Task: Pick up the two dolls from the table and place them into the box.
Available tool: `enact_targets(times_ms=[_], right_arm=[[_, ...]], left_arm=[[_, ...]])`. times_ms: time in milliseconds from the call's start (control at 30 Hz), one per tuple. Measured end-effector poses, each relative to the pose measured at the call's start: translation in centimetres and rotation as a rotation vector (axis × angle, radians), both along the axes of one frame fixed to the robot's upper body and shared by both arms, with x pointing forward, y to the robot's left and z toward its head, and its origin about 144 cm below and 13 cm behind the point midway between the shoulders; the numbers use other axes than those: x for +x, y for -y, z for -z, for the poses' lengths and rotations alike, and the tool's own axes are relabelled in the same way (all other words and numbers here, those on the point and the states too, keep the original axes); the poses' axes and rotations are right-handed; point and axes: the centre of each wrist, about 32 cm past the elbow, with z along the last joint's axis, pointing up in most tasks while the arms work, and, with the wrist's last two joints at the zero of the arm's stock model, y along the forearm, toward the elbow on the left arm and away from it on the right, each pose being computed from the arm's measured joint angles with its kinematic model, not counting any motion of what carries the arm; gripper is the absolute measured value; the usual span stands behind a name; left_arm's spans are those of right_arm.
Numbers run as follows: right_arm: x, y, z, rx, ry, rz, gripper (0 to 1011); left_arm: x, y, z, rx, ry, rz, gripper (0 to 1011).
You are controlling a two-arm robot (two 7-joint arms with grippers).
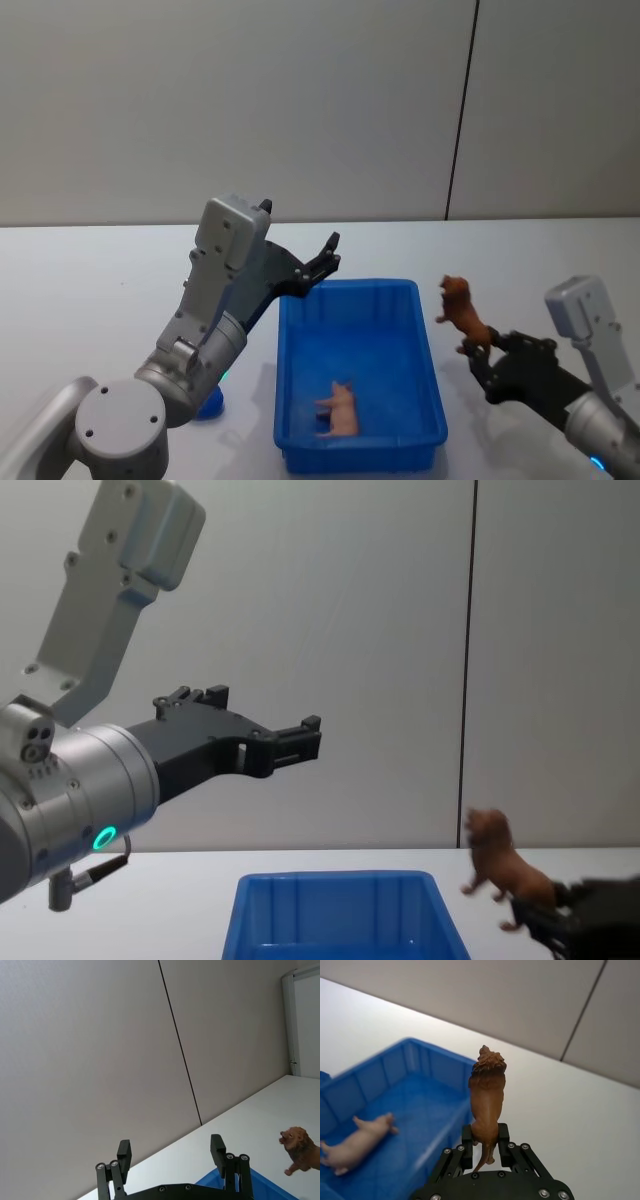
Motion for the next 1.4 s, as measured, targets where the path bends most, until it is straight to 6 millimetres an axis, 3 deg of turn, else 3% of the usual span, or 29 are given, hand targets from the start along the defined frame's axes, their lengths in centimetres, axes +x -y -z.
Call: enact_targets(times_ms=[400,467,533,600,633,767,967,1233,1400], right_arm=[[0.9,-2.6,-1.9,0.031,0.069,-0.14,281],[1.1,-3.0,-2.1,0.032,0.07,-0.154,317],[1.3,-3.6,-2.1,0.03,0.063,-0.169,426],[1.3,-3.6,-2.1,0.028,0.06,-0.17,443],[1.4,-3.9,-2.1,0.025,0.054,-0.172,517],[1.7,-4.2,-2.0,0.019,0.041,-0.171,603],[2.1,-4.4,-1.7,0.014,0.032,-0.154,837],[2.3,-3.2,-1.7,0.023,0.042,-0.122,1001],[2.1,-2.1,-1.6,0.033,0.049,-0.103,1001]], left_arm=[[0.0,0.0,0.0,0.0,0.0,0.0,1002],[0.0,0.0,0.0,0.0,0.0,0.0,1002],[0.0,0.0,0.0,0.0,0.0,0.0,1002],[0.0,0.0,0.0,0.0,0.0,0.0,1002],[0.0,0.0,0.0,0.0,0.0,0.0,1002],[0.0,0.0,0.0,0.0,0.0,0.0,1002],[0.0,0.0,0.0,0.0,0.0,0.0,1002],[0.0,0.0,0.0,0.0,0.0,0.0,1002],[0.0,0.0,0.0,0.0,0.0,0.0,1002]])
